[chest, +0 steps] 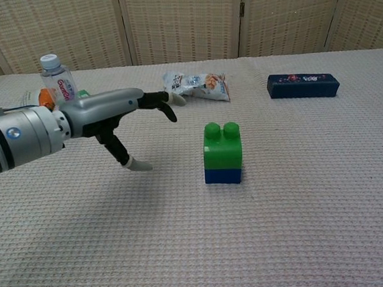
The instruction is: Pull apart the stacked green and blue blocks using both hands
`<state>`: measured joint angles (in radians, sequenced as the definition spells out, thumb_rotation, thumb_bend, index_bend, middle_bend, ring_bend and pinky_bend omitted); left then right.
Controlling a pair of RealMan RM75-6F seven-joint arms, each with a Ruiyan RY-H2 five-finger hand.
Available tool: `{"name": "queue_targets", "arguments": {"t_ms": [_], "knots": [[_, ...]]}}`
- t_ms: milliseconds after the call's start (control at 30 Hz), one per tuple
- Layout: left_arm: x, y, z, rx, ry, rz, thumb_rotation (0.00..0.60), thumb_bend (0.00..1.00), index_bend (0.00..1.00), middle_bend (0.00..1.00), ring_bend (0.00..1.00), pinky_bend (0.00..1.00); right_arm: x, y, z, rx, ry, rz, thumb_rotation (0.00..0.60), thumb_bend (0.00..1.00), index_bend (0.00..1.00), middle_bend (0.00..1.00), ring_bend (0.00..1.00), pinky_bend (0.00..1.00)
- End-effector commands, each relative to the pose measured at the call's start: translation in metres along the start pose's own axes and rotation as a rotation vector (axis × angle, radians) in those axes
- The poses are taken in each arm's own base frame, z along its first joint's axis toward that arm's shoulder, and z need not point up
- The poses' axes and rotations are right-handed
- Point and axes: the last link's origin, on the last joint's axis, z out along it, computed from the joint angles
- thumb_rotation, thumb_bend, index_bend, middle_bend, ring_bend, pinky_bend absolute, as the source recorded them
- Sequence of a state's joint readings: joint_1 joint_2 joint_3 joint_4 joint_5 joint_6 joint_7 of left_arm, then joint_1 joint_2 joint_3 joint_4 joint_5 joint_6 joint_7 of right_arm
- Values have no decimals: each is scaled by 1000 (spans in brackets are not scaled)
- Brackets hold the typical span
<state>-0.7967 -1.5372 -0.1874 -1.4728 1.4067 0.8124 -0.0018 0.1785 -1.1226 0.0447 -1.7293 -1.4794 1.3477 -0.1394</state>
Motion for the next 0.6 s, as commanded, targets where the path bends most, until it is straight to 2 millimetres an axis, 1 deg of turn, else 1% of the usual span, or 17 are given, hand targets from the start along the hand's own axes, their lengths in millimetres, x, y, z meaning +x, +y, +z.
{"name": "queue_targets", "arguments": {"t_ms": [33,200,400,600], "knots": [[2,11,17,2,-24,-23,600,246,117,236,18,0,0,1,2,-4,-5,2,600,314,0,0,0,0],[0,18,29,5,-35,-5,600,246,116,236,16,0,0,2,4,-8,-9,5,600,313,0,0,0,0],[-6,24,44,24,-62,-25,600,246,116,237,14,0,0,6,6,-22,-19,15,600,313,0,0,0,0],[-12,31,64,50,-73,-20,600,246,124,251,14,0,3,10,8,-31,-29,34,600,313,0,0,0,0]]}}
